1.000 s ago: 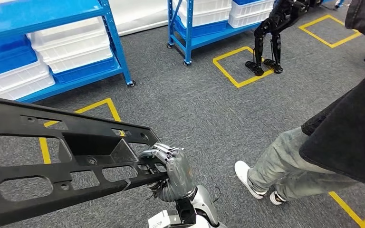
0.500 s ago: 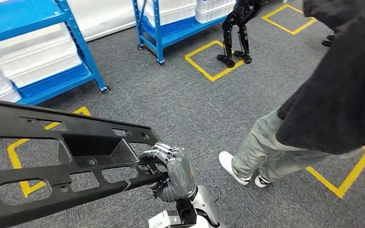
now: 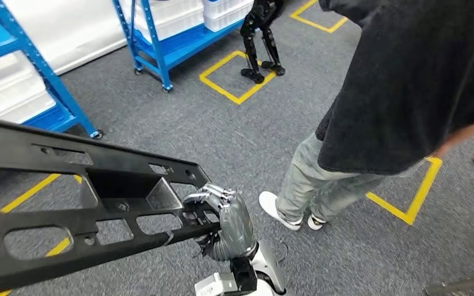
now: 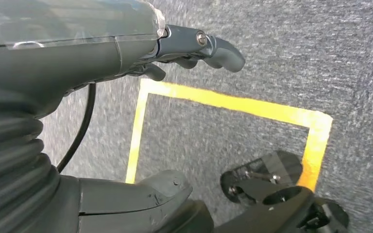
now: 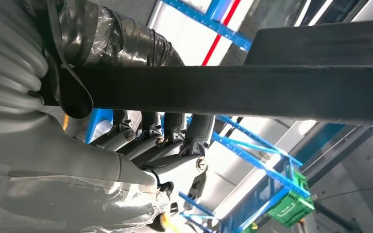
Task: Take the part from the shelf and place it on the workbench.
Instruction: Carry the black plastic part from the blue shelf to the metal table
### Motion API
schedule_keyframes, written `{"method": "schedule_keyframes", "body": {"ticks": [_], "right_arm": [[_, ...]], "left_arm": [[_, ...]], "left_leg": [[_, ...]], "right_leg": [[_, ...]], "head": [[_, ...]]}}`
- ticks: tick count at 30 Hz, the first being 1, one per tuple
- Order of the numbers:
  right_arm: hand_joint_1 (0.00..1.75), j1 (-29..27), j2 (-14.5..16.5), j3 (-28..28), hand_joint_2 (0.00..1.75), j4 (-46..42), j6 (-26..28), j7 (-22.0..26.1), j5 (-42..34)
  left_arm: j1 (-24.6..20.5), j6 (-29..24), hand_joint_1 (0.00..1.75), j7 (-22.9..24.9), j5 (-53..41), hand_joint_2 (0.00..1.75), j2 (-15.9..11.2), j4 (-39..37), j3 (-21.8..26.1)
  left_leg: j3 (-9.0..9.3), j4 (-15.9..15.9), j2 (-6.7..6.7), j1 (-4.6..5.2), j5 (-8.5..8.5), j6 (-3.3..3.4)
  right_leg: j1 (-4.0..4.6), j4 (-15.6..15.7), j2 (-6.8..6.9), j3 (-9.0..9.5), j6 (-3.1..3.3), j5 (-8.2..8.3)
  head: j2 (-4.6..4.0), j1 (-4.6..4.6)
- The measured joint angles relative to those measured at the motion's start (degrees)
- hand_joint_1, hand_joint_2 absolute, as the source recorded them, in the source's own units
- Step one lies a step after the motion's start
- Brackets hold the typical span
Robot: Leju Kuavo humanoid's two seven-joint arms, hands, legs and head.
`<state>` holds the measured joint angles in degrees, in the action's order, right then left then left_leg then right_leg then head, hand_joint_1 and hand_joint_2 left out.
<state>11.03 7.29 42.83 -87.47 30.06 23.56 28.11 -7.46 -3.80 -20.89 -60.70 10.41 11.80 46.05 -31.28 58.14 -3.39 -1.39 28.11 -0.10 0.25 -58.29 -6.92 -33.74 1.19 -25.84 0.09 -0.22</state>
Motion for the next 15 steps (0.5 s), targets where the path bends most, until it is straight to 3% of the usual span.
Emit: {"method": "schedule_keyframes", "body": {"ticks": [2,3,5,7,9,10,12,13,15], "right_arm": [[1.75,-0.1,0.0,-0.1,1.75,-0.1,0.0,0.0,0.0],[1.75,-0.1,-0.1,-0.2,1.75,-0.2,0.1,0.0,0.0],[1.75,-0.2,-0.2,-0.3,1.75,-0.4,0.2,0.0,0.0],[1.75,-0.2,-0.3,-0.4,1.75,-0.5,0.2,0.0,0.0],[1.75,-0.3,-0.4,-0.4,1.75,-0.5,0.2,0.0,0.0],[1.75,-0.4,-0.5,-0.4,1.75,-0.5,0.2,0.0,0.0],[1.75,-1.1,-1.0,-0.6,1.75,-0.6,0.3,0.0,0.0],[1.75,-1.4,-1.2,-0.7,1.75,-0.7,0.3,0.0,0.0],[1.75,-1.8,-1.5,-0.8,1.75,-0.9,0.4,0.1,0.0]], "left_arm": [[-0.1,0.0,0.00,0.1,0.0,1.75,0.0,0.0,0.0],[-0.1,0.0,0.00,0.1,-0.1,1.75,0.1,0.0,0.0],[-0.1,0.0,0.00,0.1,-0.2,1.75,0.2,0.0,0.0],[0.0,0.0,0.00,0.2,-0.3,1.75,0.2,0.0,0.0],[0.2,0.0,0.00,0.2,-0.3,1.75,0.1,0.0,0.0],[0.2,0.0,0.00,0.2,-0.3,1.75,0.1,0.0,0.0],[0.2,0.0,0.00,0.2,-0.3,1.75,0.1,0.0,0.0],[0.2,0.0,0.00,0.2,-0.3,1.75,0.1,0.0,0.0],[0.2,0.1,0.00,0.2,-0.4,1.75,0.1,0.0,0.0]], "left_leg": [[0.23,-0.3,0.58,0.05,0.00,0.48],[0.34,-0.6,1.21,-0.06,-0.21,0.83],[0.64,-1.3,2.60,-0.31,-0.60,1.68],[0.77,-1.5,4.04,-0.14,-0.55,2.11],[0.81,-1.5,5.67,-0.03,-0.35,2.13],[0.89,-1.5,6.43,-0.01,-0.24,2.06],[1.31,-1.5,7.65,-0.01,0.08,1.74],[1.60,-1.5,8.17,0.08,0.33,1.46],[2.06,-1.4,9.16,0.32,0.81,0.81]], "right_leg": [[-0.09,0.1,-1.10,-0.36,-0.72,0.20],[-0.03,-0.1,-0.89,-0.49,-1.01,0.07],[0.15,-2.8,1.85,-1.89,-1.56,-1.73],[-0.11,-10.0,5.38,-5.52,-1.98,-5.38],[-0.55,-16.0,6.47,-8.78,-2.38,-7.30],[-0.73,-16.1,6.67,-8.91,-2.49,-6.68],[-0.86,-9.8,7.77,-5.45,-2.32,-3.03],[-0.61,-5.5,9.31,-3.05,-1.99,-1.50],[0.05,-0.3,11.31,-0.20,-1.27,-0.12]], "head": [[0.00,0.00],[0.00,0.01],[0.00,0.04],[0.00,0.05],[0.00,0.04],[0.00,0.04],[0.00,0.04],[0.00,0.04],[-0.01,0.04]]}}
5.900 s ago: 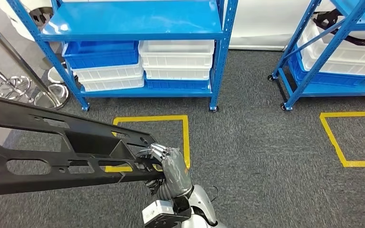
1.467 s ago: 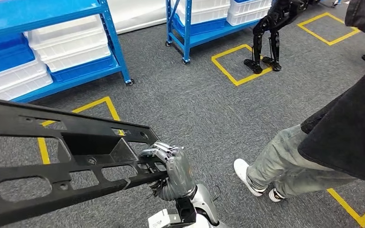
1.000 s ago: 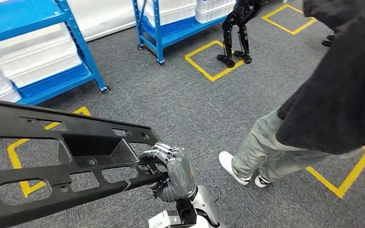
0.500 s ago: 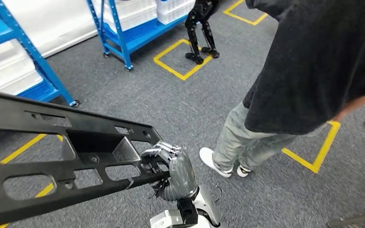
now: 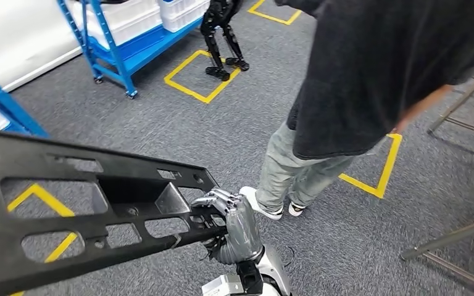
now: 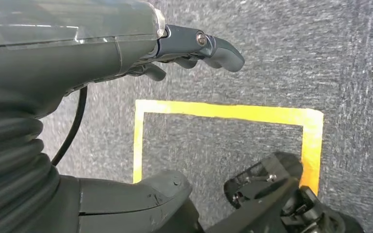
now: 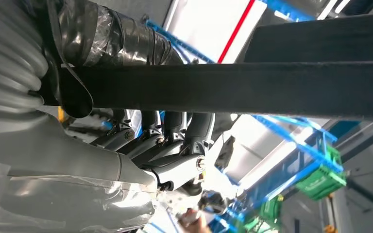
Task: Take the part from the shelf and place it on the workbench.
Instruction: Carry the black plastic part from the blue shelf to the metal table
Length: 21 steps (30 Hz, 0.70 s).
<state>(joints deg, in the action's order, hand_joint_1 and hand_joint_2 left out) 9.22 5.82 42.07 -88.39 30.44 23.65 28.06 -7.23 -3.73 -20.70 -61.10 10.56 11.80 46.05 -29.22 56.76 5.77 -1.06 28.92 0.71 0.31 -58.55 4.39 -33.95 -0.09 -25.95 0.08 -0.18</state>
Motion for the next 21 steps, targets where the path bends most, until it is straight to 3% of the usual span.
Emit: {"method": "schedule_keyframes", "body": {"ticks": [1,3,5,7,9,10,11,12,14,16,18,19,21], "right_arm": [[1.75,-0.1,0.0,0.0,1.75,-0.1,0.1,0.1,-0.1],[1.75,-0.5,-0.2,-0.2,1.75,-0.2,0.2,0.1,-0.2],[1.75,-0.9,-0.3,-0.4,1.75,-0.4,0.3,0.2,-0.2],[1.75,-1.0,-0.3,-0.5,1.75,-0.6,0.4,0.3,-0.2],[1.75,-1.1,-0.3,-0.6,1.75,-0.6,0.4,0.3,-0.2],[1.75,-1.2,-0.4,-0.6,1.75,-0.6,0.4,0.3,-0.2],[1.75,-1.4,-0.5,-0.7,1.75,-0.7,0.4,0.3,-0.2],[1.75,-1.5,-0.5,-0.8,1.75,-0.8,0.4,0.4,-0.2],[1.75,-1.7,-0.6,-1.0,1.75,-1.2,0.5,0.4,-0.2],[1.75,-1.9,-0.7,-1.1,1.75,-1.7,0.6,0.5,-0.1],[1.75,-2.4,-0.9,-1.4,1.75,-2.5,0.8,0.6,0.0],[1.75,-2.8,-1.1,-1.6,1.75,-3.0,0.9,0.7,0.1],[1.75,-3.5,-1.4,-2.0,1.75,-3.7,1.2,0.9,0.0]], "left_arm": [[0.0,0.0,0.00,0.0,0.0,1.75,0.0,0.0,0.0],[-0.1,0.1,0.00,0.1,-0.1,1.75,0.0,0.0,0.0],[-0.1,0.1,0.00,0.1,-0.2,1.75,0.0,0.0,0.0],[0.0,0.1,0.00,0.1,-0.4,1.75,0.0,0.0,0.0],[0.2,0.1,0.00,0.1,-0.4,1.75,0.0,0.0,0.0],[0.4,0.1,0.00,0.1,-0.5,1.75,0.0,0.0,0.0],[0.4,0.0,0.00,0.1,-0.5,1.75,0.0,0.0,0.0],[0.3,-0.1,0.00,0.1,-0.5,1.75,0.0,0.0,0.0],[0.2,-0.2,0.00,0.1,-0.6,1.75,0.0,0.0,0.0],[0.1,-0.3,0.00,0.2,-0.6,1.75,0.0,0.0,-0.1],[0.1,-0.6,0.00,0.3,-0.8,1.75,0.0,0.0,-0.1],[0.2,-0.9,0.00,0.5,-1.1,1.75,0.0,0.0,-0.1],[0.3,-1.3,0.00,0.6,-1.5,1.75,0.1,0.0,-0.3]], "left_leg": [[0.17,0.0,0.54,0.10,0.19,-0.32],[0.61,-0.1,1.50,0.04,0.58,-0.92],[0.20,1.7,-0.48,-0.15,2.18,-1.36],[-2.77,8.1,-4.04,-0.26,5.71,-1.50],[-6.72,15.7,-5.34,-0.25,8.56,-1.55],[-7.80,17.2,-5.46,-0.26,8.51,-1.55],[-7.77,16.4,-5.52,-0.26,7.19,-1.50],[-6.72,13.5,-5.79,-0.29,4.98,-1.43],[-3.55,5.6,-8.05,-0.44,0.95,-1.24],[-1.93,1.8,-9.86,-0.44,-0.17,-0.90],[-1.72,1.5,-9.11,-0.32,-0.28,-0.33],[-1.62,1.3,-8.49,-0.32,-0.46,0.00],[-1.41,0.8,-7.11,-0.41,-0.74,0.82]], "right_leg": [[0.32,0.6,0.20,0.22,0.27,-0.14],[0.24,0.8,-1.35,0.23,0.78,0.01],[-0.18,1.4,-2.76,0.63,1.44,0.27],[-0.30,1.7,-4.08,0.88,1.99,0.32],[-0.14,1.6,-5.66,0.94,2.30,0.19],[-0.07,1.5,-6.54,0.96,2.32,0.13],[-0.05,1.3,-7.44,1.01,2.26,0.06],[-0.08,1.1,-8.28,1.07,2.12,-0.06],[-0.12,0.4,-9.74,1.00,1.61,-0.47],[-0.15,-0.1,-10.86,0.61,0.97,-0.68],[-0.23,-0.1,-11.84,0.29,0.32,-0.50],[-0.21,-0.3,-11.37,0.13,0.04,-0.62],[-0.07,-3.3,-8.57,-1.35,-0.45,-2.45]], "head": [[0.00,0.00],[0.01,0.00],[0.01,-0.02],[0.00,-0.04],[0.00,-0.04],[0.00,-0.04],[0.00,-0.04],[-0.01,-0.04],[-0.01,-0.04],[0.00,-0.04],[-0.01,-0.04],[-0.01,-0.03],[0.00,-0.02]]}}
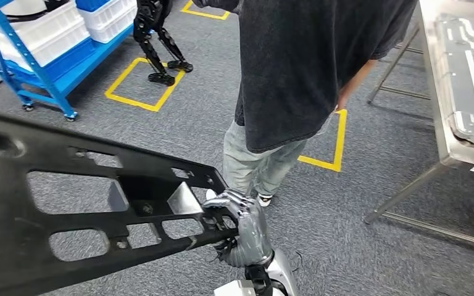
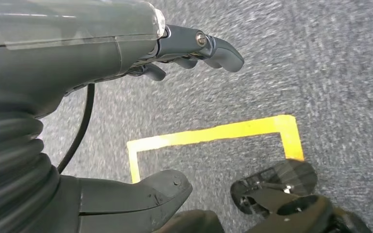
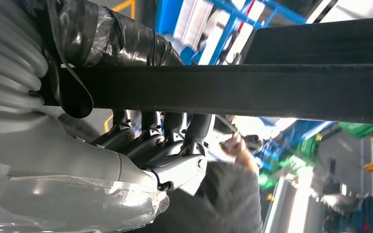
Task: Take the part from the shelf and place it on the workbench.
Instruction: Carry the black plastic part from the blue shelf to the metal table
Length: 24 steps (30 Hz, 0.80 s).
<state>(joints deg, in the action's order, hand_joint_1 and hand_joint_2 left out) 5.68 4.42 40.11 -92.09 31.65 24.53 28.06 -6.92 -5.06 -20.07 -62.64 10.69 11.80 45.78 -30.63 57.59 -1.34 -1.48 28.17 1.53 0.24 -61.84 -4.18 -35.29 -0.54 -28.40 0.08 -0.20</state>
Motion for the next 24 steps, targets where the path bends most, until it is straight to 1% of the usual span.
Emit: {"method": "schedule_keyframes", "body": {"ticks": [1,2,3,4,5,6,7,8,9,10,11,12,13,14,15,16,17,18,19,20,21,22,23,24], "right_arm": [[1.75,-0.4,-0.1,-0.2,1.75,-0.3,0.1,0.1,-0.1],[1.75,-0.8,-0.3,-0.4,1.75,-0.5,0.3,0.2,-0.3],[1.75,-1.3,-0.4,-0.6,1.75,-0.7,0.4,0.4,-0.5],[1.75,-1.8,-0.6,-0.9,1.75,-0.8,0.6,0.6,-0.7],[1.75,-2.4,-0.8,-1.2,1.75,-1.1,0.7,0.8,-0.9],[1.75,-3.0,-1.0,-1.5,1.75,-1.4,0.9,1.0,-1.0],[1.75,-3.5,-1.1,-1.9,1.75,-1.7,1.1,1.2,-1.0],[1.75,-3.9,-1.2,-2.2,1.75,-2.1,1.2,1.3,-1.0],[1.75,-4.2,-1.3,-2.4,1.75,-2.4,1.2,1.3,-1.0],[1.75,-4.5,-1.3,-2.6,1.75,-2.7,1.3,1.4,-1.0],[1.75,-4.7,-1.3,-2.8,1.75,-3.0,1.3,1.5,-1.1],[1.75,-5.0,-1.3,-3.0,1.75,-3.2,1.3,1.7,-1.1],[1.75,-5.4,-1.4,-3.2,1.75,-3.5,1.3,1.8,-1.2],[1.75,-5.7,-1.4,-3.4,1.75,-3.7,1.1,2.1,-1.4],[1.75,-5.9,-1.4,-3.5,1.75,-3.8,0.8,2.5,-1.7],[1.75,-6.0,-1.4,-3.5,1.75,-3.9,0.5,2.8,-2.0],[1.75,-6.1,-1.4,-3.6,1.75,-3.9,0.1,3.1,-2.4],[1.75,-6.1,-1.4,-3.6,1.75,-3.9,-0.3,3.4,-2.6],[1.75,-6.1,-1.4,-3.6,1.75,-3.9,-0.8,3.6,-2.7],[1.75,-6.1,-1.3,-3.7,1.75,-3.9,-1.3,3.9,-2.8],[1.75,-6.1,-1.3,-3.7,1.75,-3.9,-1.7,4.1,-2.9],[1.75,-6.1,-1.3,-3.7,1.75,-3.9,-1.9,4.3,-2.9],[1.75,-6.1,-1.2,-3.8,1.75,-3.9,-2.1,4.4,-2.9],[1.75,-6.1,-1.2,-3.8,1.75,-3.9,-2.2,4.6,-2.9]], "left_arm": [[0.2,-0.1,0.00,0.0,-0.2,1.75,0.0,0.0,-0.1],[0.4,-0.1,0.00,0.1,-0.3,1.75,0.0,0.0,-0.2],[0.6,-0.1,0.00,0.1,-0.5,1.75,0.0,0.0,-0.2],[0.9,-0.1,0.00,0.2,-0.7,1.75,-0.1,0.0,-0.3],[1.1,-0.1,0.00,0.2,-0.9,1.75,-0.2,0.0,-0.4],[1.2,-0.1,0.00,0.2,-1.1,1.75,-0.2,0.0,-0.5],[1.3,-0.1,0.00,0.2,-1.3,1.75,-0.3,0.0,-0.7],[1.3,-0.2,0.00,0.2,-1.4,1.75,-0.3,0.0,-0.8],[1.4,-0.3,0.00,0.2,-1.5,1.75,-0.3,0.0,-1.0],[1.4,-0.3,0.00,0.2,-1.5,1.75,-0.3,0.0,-1.0],[1.4,-0.3,0.00,0.1,-1.5,1.75,-0.3,0.0,-1.1],[1.3,-0.3,0.00,0.1,-1.5,1.75,-0.3,0.0,-1.1],[1.3,-0.3,0.00,-0.1,-1.4,1.75,-0.3,0.0,-1.1],[1.3,-0.4,0.00,-0.5,-1.2,1.75,-0.4,0.0,-1.2],[1.2,-0.5,0.00,-1.0,-0.9,1.75,-0.4,0.0,-1.2],[1.2,-0.6,0.00,-1.6,-0.5,1.75,-0.4,0.0,-1.1],[1.1,-0.8,0.00,-2.3,-0.1,1.75,-0.5,0.0,-1.1],[1.1,-1.0,0.00,-2.9,0.4,1.75,-0.5,0.0,-1.0],[1.1,-1.3,0.00,-3.4,0.9,1.75,-0.5,0.0,-0.8],[1.1,-1.6,0.00,-3.8,1.3,1.75,-0.5,0.0,-0.6],[1.0,-1.8,0.00,-4.0,1.7,1.75,-0.5,0.0,-0.4],[1.0,-2.0,0.00,-4.2,2.0,1.75,-0.6,0.0,-0.1],[1.0,-2.1,0.00,-4.3,2.1,1.75,-0.7,0.0,0.1],[1.0,-2.2,0.00,-4.3,2.2,1.75,-0.8,0.0,0.3]], "left_leg": [[0.07,-0.1,0.74,0.11,0.01,0.28],[0.11,-0.1,1.52,0.22,0.09,0.50],[0.16,-0.1,2.36,0.32,0.20,0.59],[0.23,-0.1,3.16,0.38,0.32,0.62],[0.35,-0.1,3.89,0.43,0.46,0.61],[0.54,-0.1,4.56,0.47,0.61,0.56],[0.79,-0.1,5.13,0.51,0.77,0.47],[1.05,-0.1,5.65,0.62,0.98,0.28],[1.30,-0.1,6.08,0.68,1.16,0.03],[1.52,-0.1,6.54,0.73,1.33,-0.23],[1.73,-0.2,7.03,0.76,1.44,-0.50],[2.00,-0.4,7.59,0.78,1.52,-0.77],[2.22,-0.4,7.77,0.72,1.73,-1.03],[2.17,0.1,7.07,0.67,2.31,-1.28],[1.55,1.7,5.80,0.60,3.51,-1.52],[0.29,4.5,4.17,0.48,5.19,-1.69],[-1.50,8.2,2.79,0.46,7.07,-1.84],[-3.47,12.1,2.13,0.45,8.61,-1.98],[-4.97,14.9,1.87,0.45,9.21,-2.09],[-5.61,15.6,1.76,0.43,8.65,-2.16],[-5.14,14.1,1.59,0.40,7.01,-2.17],[-3.70,10.6,1.08,0.32,4.73,-2.17],[-1.98,6.6,-0.01,0.22,2.88,-2.12],[-0.59,3.4,-0.90,0.18,1.59,-1.91]], "right_leg": [[-0.01,-3.2,1.81,-1.59,-0.18,-1.72],[-0.09,-7.2,2.89,-3.62,-0.34,-3.54],[-0.23,-10.7,3.38,-5.49,-0.46,-4.82],[-0.34,-12.7,3.65,-6.60,-0.51,-5.12],[-0.41,-12.5,3.84,-6.60,-0.49,-4.34],[-0.42,-9.9,4.17,-5.28,-0.33,-2.62],[-0.29,-5.8,5.00,-3.07,-0.01,-0.59],[0.02,-1.7,6.28,-0.85,0.43,0.83],[0.34,1.4,7.29,0.85,0.85,1.78],[0.67,3.1,7.97,1.74,1.20,2.06],[0.90,3.5,7.98,1.88,1.42,1.92],[0.95,3.7,7.28,1.89,1.60,2.06],[0.75,4.1,6.64,2.07,1.80,2.26],[0.50,4.6,5.97,2.29,2.06,2.52],[0.23,5.0,5.33,2.52,2.34,2.81],[-0.02,5.3,4.73,2.68,2.54,3.03],[-0.03,5.4,4.11,2.66,2.70,3.11],[-0.03,5.3,3.42,2.58,2.78,3.14],[-0.01,5.2,2.65,2.49,2.80,3.13],[0.00,5.0,1.83,2.40,2.78,3.11],[-0.03,4.8,0.99,2.34,2.72,3.08],[-0.09,4.5,0.21,2.30,2.60,3.02],[-0.10,4.1,-0.49,2.22,2.37,2.90],[-0.08,3.8,-1.14,2.07,2.08,2.77]], "head": [[0.01,0.01],[0.01,0.01],[0.01,0.01],[0.01,0.01],[0.01,0.01],[0.01,0.01],[0.01,0.00],[0.01,0.00],[0.01,0.01],[0.00,0.01],[0.00,0.01],[0.00,0.01],[0.00,0.01],[0.01,0.01],[0.01,-0.01],[0.01,-0.01],[0.01,-0.02],[0.01,-0.02],[0.01,-0.02],[0.01,-0.02],[0.01,-0.02],[0.01,-0.02],[0.01,-0.02],[0.01,-0.01]]}}
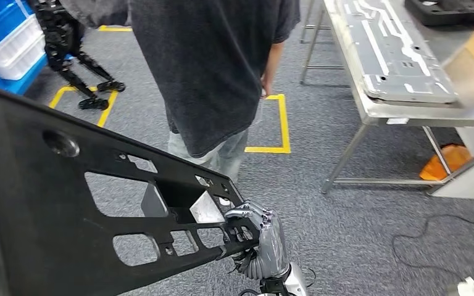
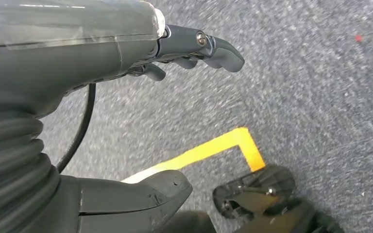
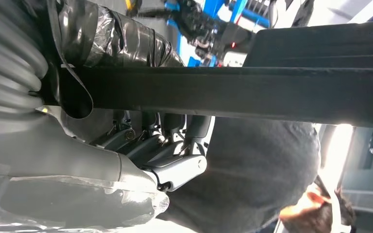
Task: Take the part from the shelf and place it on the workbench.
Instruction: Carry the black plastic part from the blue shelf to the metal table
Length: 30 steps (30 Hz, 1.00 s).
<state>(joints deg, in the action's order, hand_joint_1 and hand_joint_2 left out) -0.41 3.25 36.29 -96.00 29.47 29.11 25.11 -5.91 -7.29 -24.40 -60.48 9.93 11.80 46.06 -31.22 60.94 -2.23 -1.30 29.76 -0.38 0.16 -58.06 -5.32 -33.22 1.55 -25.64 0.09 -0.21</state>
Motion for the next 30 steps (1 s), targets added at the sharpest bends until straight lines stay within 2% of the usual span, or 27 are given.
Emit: {"method": "schedule_keyframes", "body": {"ticks": [2,4,5,6,8,9,10,11,12,13,15,16,17,19,20,22,23,24,25,26,27,28,29,30], "right_arm": [[1.75,0.0,0.1,-0.1,1.75,0.0,-0.2,0.3,-0.1],[1.75,0.0,0.2,-0.3,1.75,0.0,-0.2,0.4,-0.1],[1.75,-0.1,0.2,-0.4,1.75,0.0,-0.2,0.5,-0.1],[1.75,-0.1,0.2,-0.5,1.75,0.0,-0.2,0.5,-0.1],[1.75,-0.1,0.3,-0.6,1.75,0.0,-0.2,0.7,-0.1],[1.75,-0.1,0.3,-0.6,1.75,0.0,-0.2,0.8,-0.1],[1.75,-0.1,0.3,-0.6,1.75,0.0,-0.1,1.0,-0.2],[1.75,-0.1,0.3,-0.6,1.75,0.1,-0.1,1.2,-0.2],[1.75,-0.2,0.3,-0.6,1.75,0.1,0.0,1.4,-0.3],[1.75,-0.2,0.3,-0.6,1.75,0.1,0.1,1.6,-0.4],[1.75,-0.1,0.3,-0.6,1.75,0.1,0.3,2.0,-0.4],[1.75,-0.1,0.3,-0.6,1.75,0.1,0.4,2.1,-0.4],[1.75,-0.1,0.3,-0.6,1.75,0.1,0.5,2.3,-0.5],[1.75,-0.1,0.3,-0.6,1.75,0.1,0.6,2.5,-0.6],[1.75,-0.2,0.3,-0.6,1.75,0.1,0.6,2.5,-0.7],[1.75,-0.1,0.4,-0.6,1.75,0.1,0.4,2.6,-1.1],[1.75,-0.1,0.5,-0.6,1.75,0.2,0.3,2.6,-1.4],[1.75,0.0,0.6,-0.6,1.75,0.3,0.0,2.6,-1.6],[1.75,0.0,0.6,-0.6,1.75,0.4,-0.2,2.6,-1.8],[1.75,0.0,0.6,-0.6,1.75,0.5,-0.3,2.5,-2.0],[1.75,0.0,0.6,-0.6,1.75,0.7,-0.4,2.5,-2.1],[1.75,0.0,0.6,-0.6,1.75,0.8,-0.5,2.5,-2.1],[1.75,0.0,0.6,-0.6,1.75,0.9,-0.5,2.5,-2.1],[1.75,0.0,0.6,-0.6,1.75,0.9,-0.5,2.5,-2.1]], "left_arm": [[0.0,-0.1,0.00,-0.1,0.0,1.75,0.0,0.0,0.2],[0.0,-0.1,0.00,-0.2,0.1,1.75,0.0,0.0,0.3],[0.0,-0.1,0.00,-0.2,0.1,1.75,-0.1,0.0,0.4],[0.0,-0.1,0.00,-0.1,0.2,1.75,-0.1,0.0,0.4],[0.2,-0.2,0.00,0.0,0.4,1.75,-0.1,0.0,0.6],[0.4,-0.2,0.00,0.1,0.6,1.75,-0.2,0.0,0.9],[0.6,-0.3,0.00,0.2,0.8,1.75,-0.3,0.0,1.1],[0.8,-0.2,0.00,0.2,1.0,1.75,-0.4,0.0,1.3],[0.9,-0.1,0.00,0.2,1.2,1.75,-0.5,0.0,1.5],[0.9,0.1,0.00,0.2,1.4,1.75,-0.5,0.0,1.7],[0.8,0.5,0.00,0.2,1.7,1.75,-0.6,0.0,2.0],[0.8,0.7,0.00,0.3,1.9,1.75,-0.6,0.0,2.2],[0.8,0.9,0.00,0.3,2.0,1.75,-0.6,0.0,2.4],[0.7,1.1,0.00,0.3,2.2,1.75,-0.7,0.0,2.8],[0.6,1.1,0.00,0.3,2.2,1.75,-0.8,0.0,2.9],[0.3,1.1,0.00,0.4,2.0,1.75,-0.9,0.0,3.0],[0.3,1.0,0.00,0.6,1.8,1.75,-1.0,0.0,3.0],[0.3,1.0,0.00,0.7,1.6,1.75,-1.0,0.0,3.0],[0.3,1.0,0.00,0.8,1.5,1.75,-1.0,0.0,3.0],[0.4,0.9,0.00,0.9,1.4,1.75,-1.1,0.0,3.0],[0.4,0.9,0.00,0.9,1.4,1.75,-1.1,0.0,3.0],[0.3,0.9,0.00,0.9,1.3,1.75,-1.2,0.0,3.0],[0.2,0.9,0.00,0.9,1.3,1.75,-1.2,0.0,3.0],[0.1,0.9,0.00,0.9,1.3,1.75,-1.2,0.0,3.0]], "left_leg": [[1.04,-2.7,-0.87,0.16,-0.55,0.70],[1.13,-3.0,0.14,0.34,-0.97,1.72],[1.19,-3.2,0.67,0.34,-1.27,2.22],[1.22,-3.4,1.25,0.29,-1.55,2.65],[1.12,-3.7,2.54,0.37,-1.78,3.08],[1.06,-3.7,3.28,0.48,-1.77,3.13],[1.01,-3.6,4.06,0.60,-1.73,3.16],[0.98,-3.6,4.85,0.70,-1.68,3.17],[0.99,-3.6,5.59,0.79,-1.62,3.17],[1.06,-3.6,6.25,0.85,-1.55,3.13],[1.38,-3.6,7.38,0.97,-1.32,2.87],[1.53,-3.6,7.87,0.99,-1.19,2.63],[1.72,-3.7,8.38,0.98,-1.06,2.35],[2.11,-3.9,9.52,0.96,-0.88,1.80],[2.18,-3.7,9.18,0.90,-0.59,1.53],[0.87,-0.5,6.31,0.79,1.60,1.04],[-0.65,2.8,4.38,0.64,3.45,0.85],[-2.52,6.7,3.25,0.60,5.33,0.66],[-4.21,10.0,2.81,0.56,6.58,0.49],[-5.23,11.9,2.68,0.52,6.75,0.34],[-5.24,11.5,2.62,0.47,5.71,0.20],[-4.19,8.9,2.36,0.36,3.72,0.08],[-2.43,4.9,1.41,0.16,1.50,-0.05],[-0.80,1.4,0.09,0.11,-0.04,-0.13]], "right_leg": [[0.05,-0.4,-0.93,-0.39,-0.71,-0.08],[-0.08,-0.3,-1.54,-0.69,-1.42,0.16],[-0.11,-0.7,-0.94,-0.95,-1.70,-0.14],[-0.11,-2.2,0.29,-1.64,-1.94,-1.17],[-0.14,-8.5,3.42,-4.51,-2.33,-4.96],[-0.23,-12.4,4.29,-6.36,-2.51,-6.86],[-0.32,-15.3,4.69,-7.74,-2.62,-7.95],[-0.38,-16.6,4.90,-8.29,-2.62,-8.06],[-0.38,-15.5,5.10,-7.61,-2.48,-7.07],[-0.26,-12.3,5.56,-5.78,-2.20,-5.36],[0.39,-3.8,7.99,-0.99,-1.26,-2.28],[0.80,-1.0,9.01,0.53,-0.82,-1.56],[1.14,0.3,9.56,1.22,-0.47,-1.39],[1.32,0.9,8.44,1.30,-0.07,-1.20],[1.13,1.3,7.70,1.47,0.05,-0.91],[0.57,2.2,6.33,1.82,0.40,-0.22],[0.37,2.4,5.75,1.86,0.52,-0.04],[0.28,2.4,5.09,1.84,0.66,-0.01],[0.24,2.3,4.35,1.81,0.69,-0.02],[0.19,2.2,3.51,1.80,0.66,-0.06],[0.10,2.0,2.62,1.79,0.55,-0.13],[-0.05,1.7,1.76,1.78,0.35,-0.26],[-0.20,1.2,0.98,1.72,0.04,-0.46],[-0.25,0.7,0.28,1.60,-0.35,-0.71]], "head": [[0.00,0.01],[0.00,0.01],[0.00,0.03],[0.00,0.03],[0.00,0.05],[0.00,0.04],[0.00,0.05],[0.00,0.04],[0.00,0.04],[0.00,0.04],[0.00,0.03],[0.00,0.03],[0.00,0.02],[0.00,0.02],[0.00,0.02],[-0.01,0.01],[-0.01,0.00],[-0.01,0.00],[-0.01,-0.01],[0.00,-0.01],[0.00,0.00],[0.00,-0.01],[0.00,-0.01],[0.00,-0.01]]}}
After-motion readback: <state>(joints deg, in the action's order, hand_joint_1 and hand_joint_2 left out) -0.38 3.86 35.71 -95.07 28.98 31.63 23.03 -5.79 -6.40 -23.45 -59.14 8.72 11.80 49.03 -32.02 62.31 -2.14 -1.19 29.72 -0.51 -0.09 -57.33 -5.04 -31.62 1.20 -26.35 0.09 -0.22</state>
